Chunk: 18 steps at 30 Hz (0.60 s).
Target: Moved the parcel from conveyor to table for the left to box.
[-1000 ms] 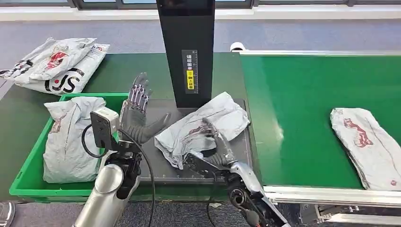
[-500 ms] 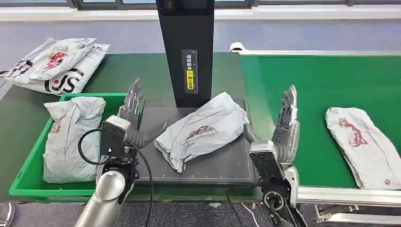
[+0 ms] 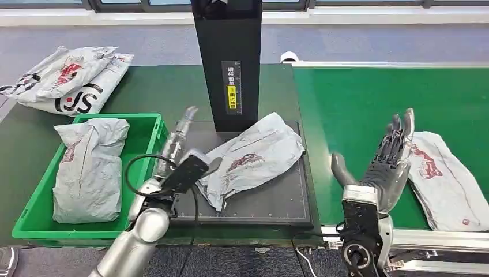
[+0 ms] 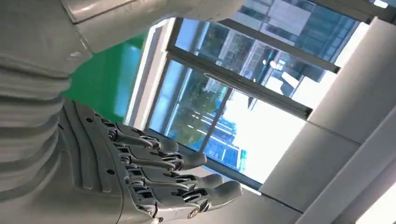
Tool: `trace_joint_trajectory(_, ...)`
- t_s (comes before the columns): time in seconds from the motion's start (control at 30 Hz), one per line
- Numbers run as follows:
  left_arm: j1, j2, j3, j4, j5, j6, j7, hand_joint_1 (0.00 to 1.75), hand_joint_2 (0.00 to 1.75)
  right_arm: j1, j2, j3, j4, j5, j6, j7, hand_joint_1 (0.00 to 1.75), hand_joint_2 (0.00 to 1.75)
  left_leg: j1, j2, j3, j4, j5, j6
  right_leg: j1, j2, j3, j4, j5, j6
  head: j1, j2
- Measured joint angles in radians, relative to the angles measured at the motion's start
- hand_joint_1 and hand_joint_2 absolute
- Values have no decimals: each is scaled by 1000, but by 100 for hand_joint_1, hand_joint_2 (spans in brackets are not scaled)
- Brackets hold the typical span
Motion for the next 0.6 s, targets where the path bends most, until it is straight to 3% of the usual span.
trace_joint_trajectory(0.3, -140, -120, -105, 355, -3, -37, -15, 0, 175, -26, 14, -4, -2, 5, 26, 7, 0, 175, 0, 0, -1, 1, 1, 1, 0, 0, 1, 0, 1, 2, 0, 0)
trace_joint_trajectory(0.6, -199, -192, -151, 535, -15, -24, -9, 0, 175, -41, 26, -5, -1, 9, 34, 8, 0, 175, 0, 0, -1, 1, 1, 1, 0, 0, 0, 0, 1, 2, 0, 0)
